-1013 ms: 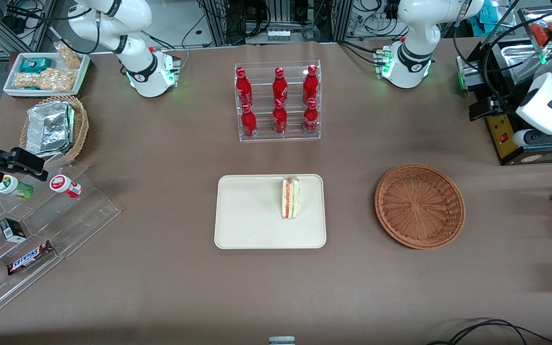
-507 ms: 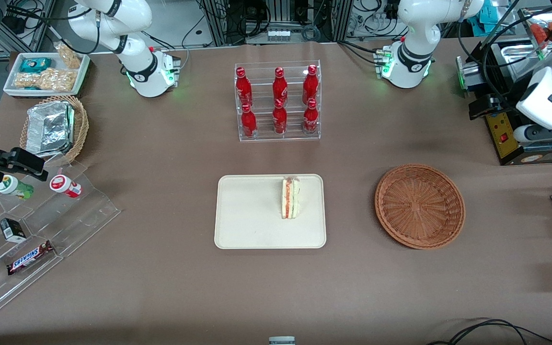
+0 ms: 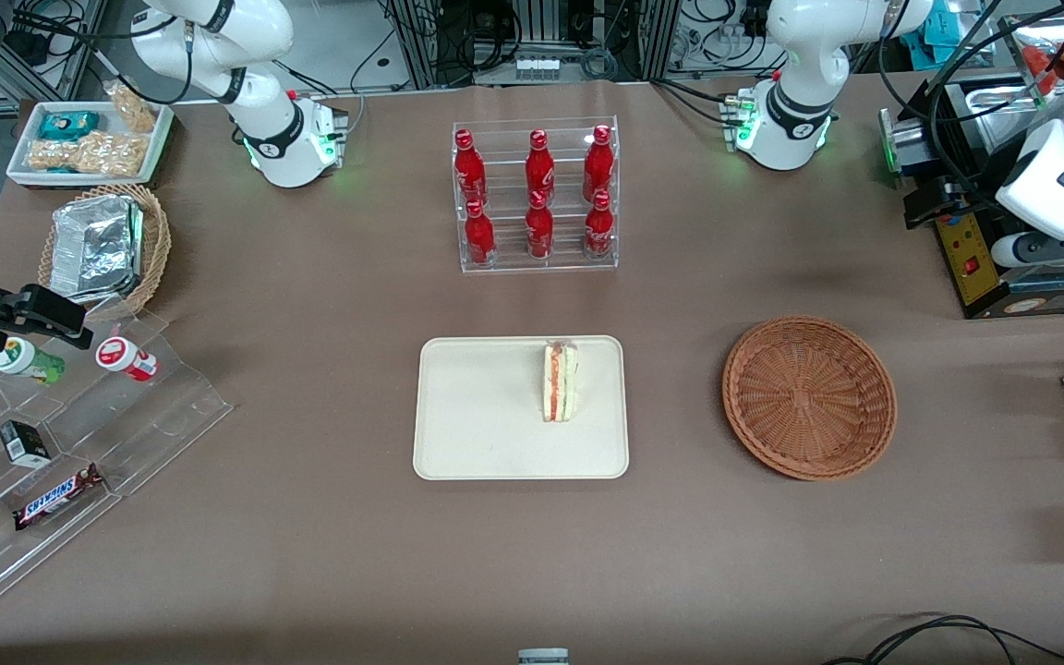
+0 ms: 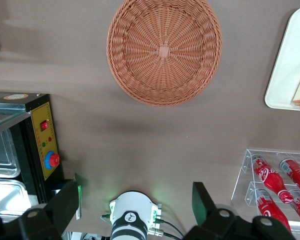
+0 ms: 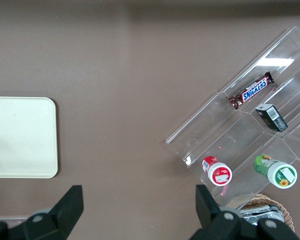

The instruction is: Place sandwich from basket to tray

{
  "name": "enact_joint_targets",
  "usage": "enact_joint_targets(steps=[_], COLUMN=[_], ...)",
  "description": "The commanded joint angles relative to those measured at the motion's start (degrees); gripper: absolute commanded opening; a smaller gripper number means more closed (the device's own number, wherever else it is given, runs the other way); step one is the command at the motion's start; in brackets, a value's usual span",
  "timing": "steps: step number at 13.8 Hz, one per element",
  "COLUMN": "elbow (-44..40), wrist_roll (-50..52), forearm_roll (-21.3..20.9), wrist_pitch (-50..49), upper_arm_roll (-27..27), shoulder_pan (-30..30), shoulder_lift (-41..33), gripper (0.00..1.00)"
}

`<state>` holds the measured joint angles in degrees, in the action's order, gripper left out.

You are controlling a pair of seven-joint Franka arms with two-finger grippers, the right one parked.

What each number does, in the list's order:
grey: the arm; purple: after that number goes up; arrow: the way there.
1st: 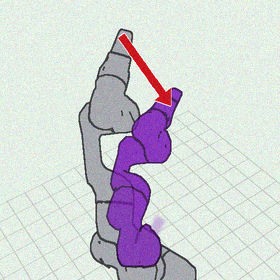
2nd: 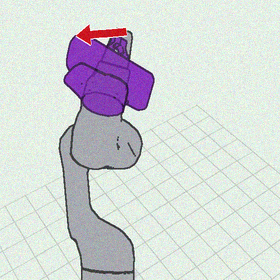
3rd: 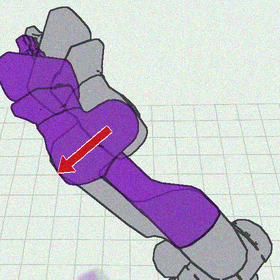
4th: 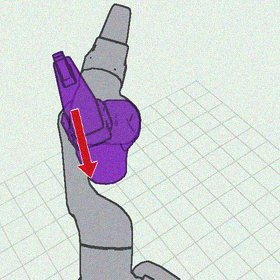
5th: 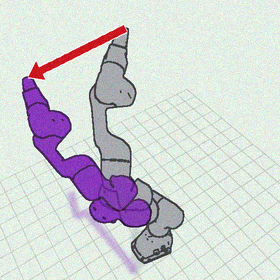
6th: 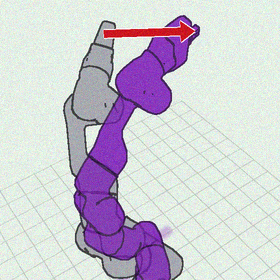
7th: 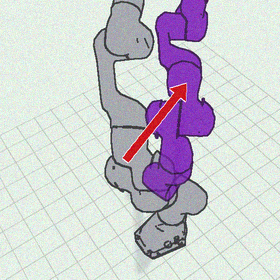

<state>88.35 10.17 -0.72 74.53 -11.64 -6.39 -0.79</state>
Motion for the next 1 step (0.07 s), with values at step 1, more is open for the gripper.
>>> enact_joint_targets(steps=[1], elbow=[-1.08], wrist_roll=[0.20], forearm_roll=[0.46], wrist_pitch=[0.09], upper_arm_roll=[-0.58], shoulder_pan=[-0.90], shoulder_lift=[0.61], gripper=[1.00])
